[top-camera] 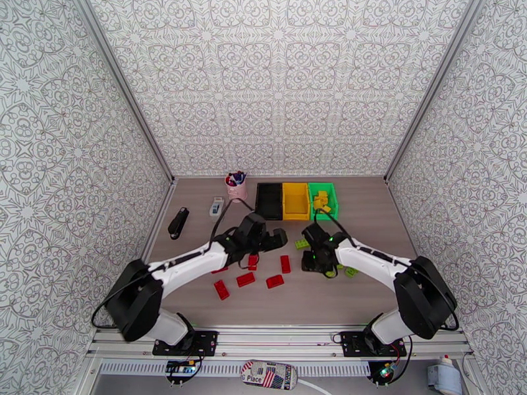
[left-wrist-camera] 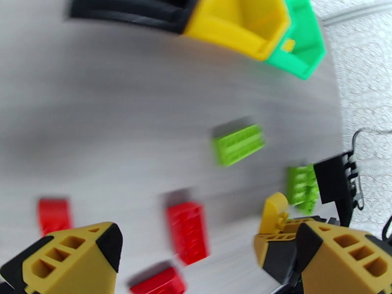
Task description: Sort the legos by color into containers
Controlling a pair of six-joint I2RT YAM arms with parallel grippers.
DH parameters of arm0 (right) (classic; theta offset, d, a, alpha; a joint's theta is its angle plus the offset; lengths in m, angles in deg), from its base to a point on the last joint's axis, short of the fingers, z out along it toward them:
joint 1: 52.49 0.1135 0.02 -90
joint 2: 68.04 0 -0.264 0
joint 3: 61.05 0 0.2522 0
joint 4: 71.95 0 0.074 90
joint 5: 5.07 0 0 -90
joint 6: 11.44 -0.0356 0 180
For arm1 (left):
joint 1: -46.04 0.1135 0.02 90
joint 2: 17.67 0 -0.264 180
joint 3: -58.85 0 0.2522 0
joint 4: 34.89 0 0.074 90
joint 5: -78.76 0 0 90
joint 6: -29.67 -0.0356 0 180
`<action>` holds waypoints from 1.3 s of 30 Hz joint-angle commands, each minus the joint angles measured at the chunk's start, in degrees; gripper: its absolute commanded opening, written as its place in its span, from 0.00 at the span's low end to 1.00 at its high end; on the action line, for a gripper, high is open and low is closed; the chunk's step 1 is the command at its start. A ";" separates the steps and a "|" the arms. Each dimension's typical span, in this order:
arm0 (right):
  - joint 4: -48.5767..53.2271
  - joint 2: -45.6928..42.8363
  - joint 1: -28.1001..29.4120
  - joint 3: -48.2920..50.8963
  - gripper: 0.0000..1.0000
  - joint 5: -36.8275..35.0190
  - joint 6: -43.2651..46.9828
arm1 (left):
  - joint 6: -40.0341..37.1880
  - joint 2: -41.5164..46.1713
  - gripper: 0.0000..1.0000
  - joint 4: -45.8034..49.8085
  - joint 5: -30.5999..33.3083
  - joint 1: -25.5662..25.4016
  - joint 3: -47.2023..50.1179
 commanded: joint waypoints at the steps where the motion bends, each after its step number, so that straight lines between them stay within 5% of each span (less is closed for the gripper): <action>1: 0.40 -0.24 -3.68 -6.09 0.30 -0.53 2.84 | -1.96 -4.49 0.99 -2.39 -5.95 1.57 -6.15; 14: 5.15 16.03 -18.34 -33.65 0.29 -2.19 6.97 | 3.00 -18.35 0.99 -8.24 -13.39 5.35 -25.68; 19: 9.01 25.09 -21.39 -45.96 0.33 -2.62 7.64 | 0.51 -14.91 0.99 -5.58 -11.62 5.90 -23.44; 26: 15.55 34.04 -22.32 -59.20 0.56 -2.71 9.43 | -4.24 -2.09 0.99 1.79 -3.44 7.78 -12.50; 39: 9.74 22.26 -20.00 -46.15 0.68 2.27 10.52 | -9.18 18.48 0.99 18.23 8.08 15.31 2.70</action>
